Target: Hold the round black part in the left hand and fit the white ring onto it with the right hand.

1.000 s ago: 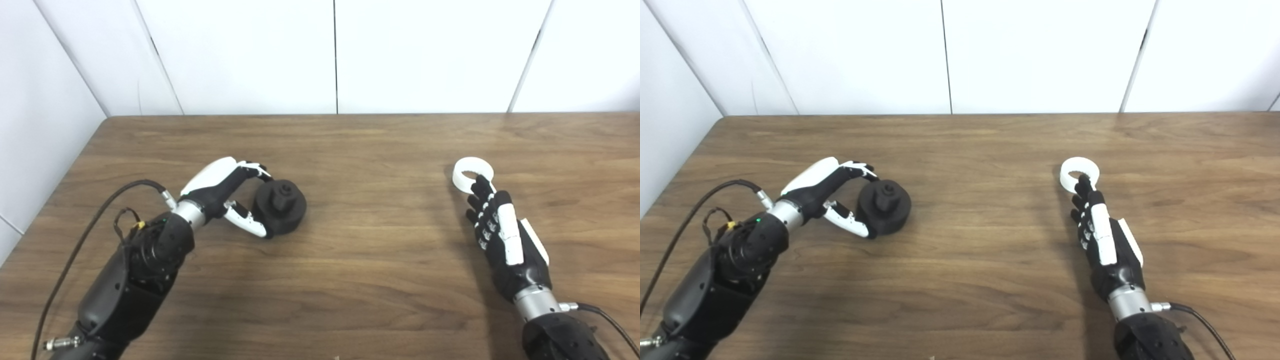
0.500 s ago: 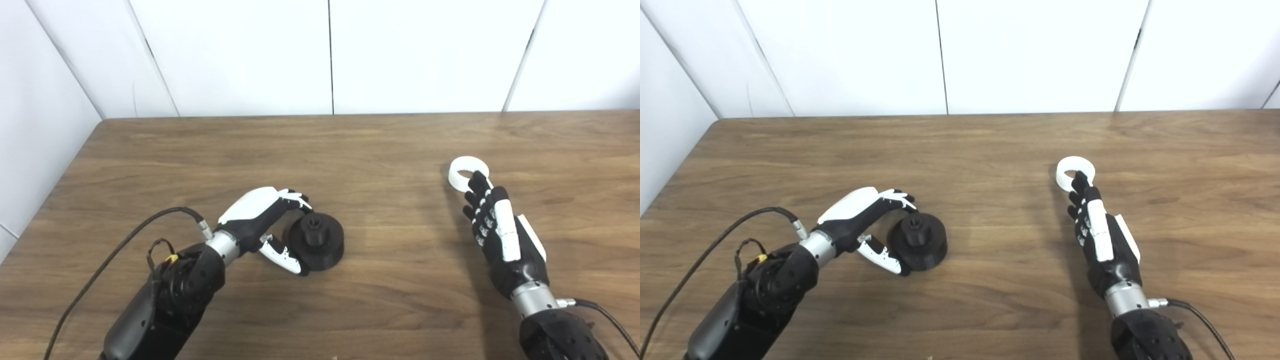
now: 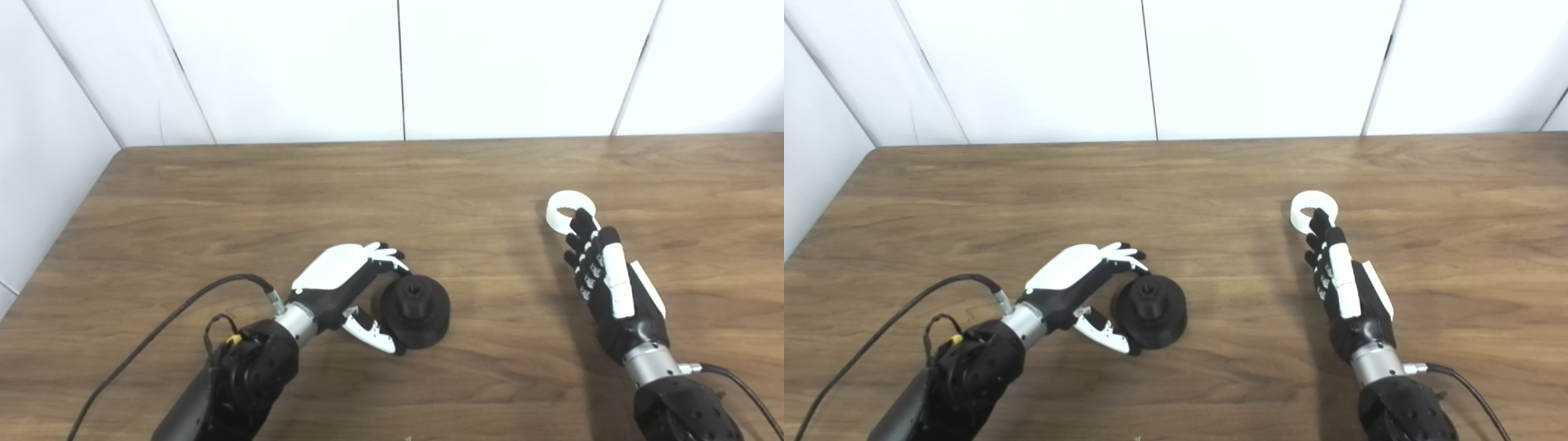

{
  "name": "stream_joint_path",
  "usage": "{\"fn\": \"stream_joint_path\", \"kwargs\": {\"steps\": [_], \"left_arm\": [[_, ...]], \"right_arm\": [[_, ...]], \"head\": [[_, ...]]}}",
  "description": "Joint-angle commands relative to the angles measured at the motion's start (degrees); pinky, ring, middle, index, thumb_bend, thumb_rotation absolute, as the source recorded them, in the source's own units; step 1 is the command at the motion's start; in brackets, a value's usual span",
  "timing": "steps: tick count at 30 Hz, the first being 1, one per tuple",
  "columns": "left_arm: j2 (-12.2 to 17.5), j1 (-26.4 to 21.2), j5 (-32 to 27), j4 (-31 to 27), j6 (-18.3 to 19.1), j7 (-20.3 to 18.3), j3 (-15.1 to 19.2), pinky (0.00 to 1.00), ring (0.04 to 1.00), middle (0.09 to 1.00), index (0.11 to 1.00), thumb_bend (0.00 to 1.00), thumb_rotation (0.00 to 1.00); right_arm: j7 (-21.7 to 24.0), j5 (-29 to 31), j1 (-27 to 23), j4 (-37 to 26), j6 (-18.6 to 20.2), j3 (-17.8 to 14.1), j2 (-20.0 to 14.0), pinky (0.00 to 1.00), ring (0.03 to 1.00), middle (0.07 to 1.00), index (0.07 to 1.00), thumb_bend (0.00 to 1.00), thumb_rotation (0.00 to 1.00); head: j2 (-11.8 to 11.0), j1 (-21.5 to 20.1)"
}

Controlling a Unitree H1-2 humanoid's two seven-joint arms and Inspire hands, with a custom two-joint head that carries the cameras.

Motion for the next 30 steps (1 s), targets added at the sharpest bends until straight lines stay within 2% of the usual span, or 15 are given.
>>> {"fn": "stream_joint_path", "kwargs": {"steps": [1,9,11,12,14,15,18,23,26,30], "left_arm": [[-0.44,0.22,0.12,-0.75,-1.07,-1.09,-0.98,0.9,0.983,0.921,0.689,0.83,0.22],[-1.87,1.05,1.13,-1.73,-1.09,-1.45,-2.06,0.92,0.988,0.922,0.7,0.83,0.25],[-1.93,1.07,1.07,-1.8,-1.05,-1.59,-1.96,0.91,0.987,0.92,0.697,0.83,0.24],[-1.96,1.08,1.1,-1.81,-0.98,-1.7,-1.9,0.92,0.987,0.919,0.698,0.83,0.24],[-1.94,1.08,1.25,-1.78,-0.9,-1.84,-1.83,0.93,0.989,0.92,0.698,0.83,0.24],[-1.87,1.07,1.39,-1.69,-1.02,-1.8,-1.83,0.93,0.99,0.92,0.699,0.83,0.24],[-1.6,1.14,1.3,-1.42,-1.56,-1.61,-1.66,0.93,0.989,0.92,0.701,0.83,0.24],[-1.56,1.15,1.06,-0.83,-1.95,-1.53,-1.16,0.92,0.988,0.92,0.7,0.83,0.23],[-1.57,1.14,0.94,-0.81,-2.05,-1.64,-0.91,0.91,0.988,0.922,0.7,0.83,0.22],[-1.53,1.15,0.86,-0.81,-2.22,-1.69,-0.65,0.91,0.986,0.921,0.699,0.83,0.23]], "right_arm": [[-0.08,0.47,-0.66,-2.58,-0.92,-0.14,0.53,1.0,1.0,1.0,1.0,0.62,1.0],[-1.29,-1.05,-1.15,-3.14,-1.72,-0.69,0.5,1.0,1.0,0.99,0.994,0.59,1.0],[-3.83,-5.62,-2.01,-3.72,-2.32,-0.77,0.17,0.94,0.967,0.937,0.919,0.57,0.9],[-5.17,-9.05,-2.69,-3.86,-2.79,-0.53,-0.42,0.87,0.928,0.907,0.877,0.58,0.78],[-7.71,-18.28,-4.84,-3.98,-3.44,0.64,-3.01,0.82,0.88,0.868,0.809,0.63,0.57],[-8.8,-22.85,-6.23,-3.64,-3.84,1.18,-4.49,0.79,0.862,0.852,0.779,0.67,0.5],[-10.03,-30.91,-10.03,-2.39,-4.7,2.24,-8.02,0.77,0.848,0.836,0.734,0.73,0.39],[-8.42,-39.81,-19.82,2.2,-3.03,4.22,-14.71,0.84,0.895,0.849,0.707,0.81,0.31],[-6.67,-42.48,-26.07,9.79,-3.36,5.84,-18.19,0.88,0.905,0.847,0.681,0.85,0.26],[-4.35,-44.45,-30.18,16.34,-3.51,8.09,-20.65,0.87,0.92,0.847,0.671,0.88,0.26]], "head": [[0.06,0.04],[0.17,0.07],[0.3,0.03],[0.4,0.05],[0.4,0.05],[0.4,0.05],[0.4,0.05],[0.23,-0.37],[0.24,-0.48],[0.15,-0.98]]}}
